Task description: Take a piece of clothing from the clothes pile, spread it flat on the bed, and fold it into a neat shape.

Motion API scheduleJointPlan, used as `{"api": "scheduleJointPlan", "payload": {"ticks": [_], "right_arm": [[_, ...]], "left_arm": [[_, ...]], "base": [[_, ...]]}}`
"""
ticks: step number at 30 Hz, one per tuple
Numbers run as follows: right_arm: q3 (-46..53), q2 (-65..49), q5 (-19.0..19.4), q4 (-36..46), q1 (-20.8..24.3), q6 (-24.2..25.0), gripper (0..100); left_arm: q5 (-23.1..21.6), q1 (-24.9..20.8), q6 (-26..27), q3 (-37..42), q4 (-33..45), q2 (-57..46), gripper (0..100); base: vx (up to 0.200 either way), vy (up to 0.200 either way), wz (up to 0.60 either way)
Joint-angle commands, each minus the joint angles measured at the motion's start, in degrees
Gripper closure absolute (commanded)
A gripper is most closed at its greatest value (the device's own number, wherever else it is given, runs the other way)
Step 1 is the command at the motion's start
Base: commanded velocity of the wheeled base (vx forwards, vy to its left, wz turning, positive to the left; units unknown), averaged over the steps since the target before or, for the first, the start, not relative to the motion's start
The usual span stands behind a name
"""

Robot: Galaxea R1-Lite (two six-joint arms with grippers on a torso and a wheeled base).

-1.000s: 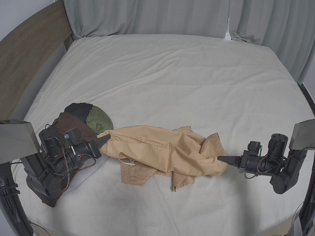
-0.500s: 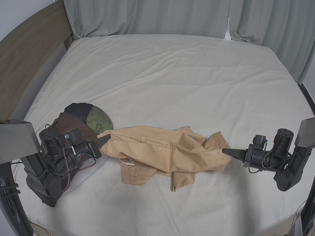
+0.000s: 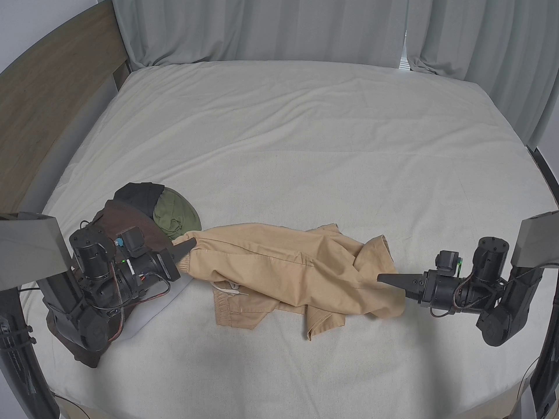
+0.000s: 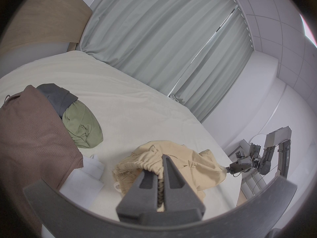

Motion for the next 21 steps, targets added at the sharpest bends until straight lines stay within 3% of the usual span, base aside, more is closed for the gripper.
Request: {"api": "scheduleJointPlan", "payload": {"ticks": [1, 6, 17, 18, 21], "right_arm": [[0.14, 2.23, -0.04, 0.01, 1.08, -1.25, 0], [0.14, 3.72, -0.04, -0.08, 1.61, -3.71, 0], [-0.74, 3.46, -0.13, -0.16, 1.52, -3.71, 0], [-0.83, 3.37, -0.22, -0.16, 1.43, -3.71, 100], [-0.83, 3.29, -0.22, -0.16, 1.35, -3.71, 100]], "left_arm": [[-0.01, -0.05, 0.01, 0.0, -0.05, 0.09, 100], [-0.01, -0.05, 0.01, 0.0, -0.05, 0.09, 100], [-0.01, -0.05, 0.01, 0.0, -0.05, 0.17, 100], [-0.01, -0.05, 0.01, 0.0, -0.05, 0.26, 100], [-0.01, -0.05, 0.01, 0.0, -0.05, 0.26, 100]], "base": [[0.0, 0.0, 0.0], [0.0, 0.0, 0.0], [0.0, 0.0, 0.0], [0.0, 0.0, 0.0], [0.0, 0.0, 0.0]]}}
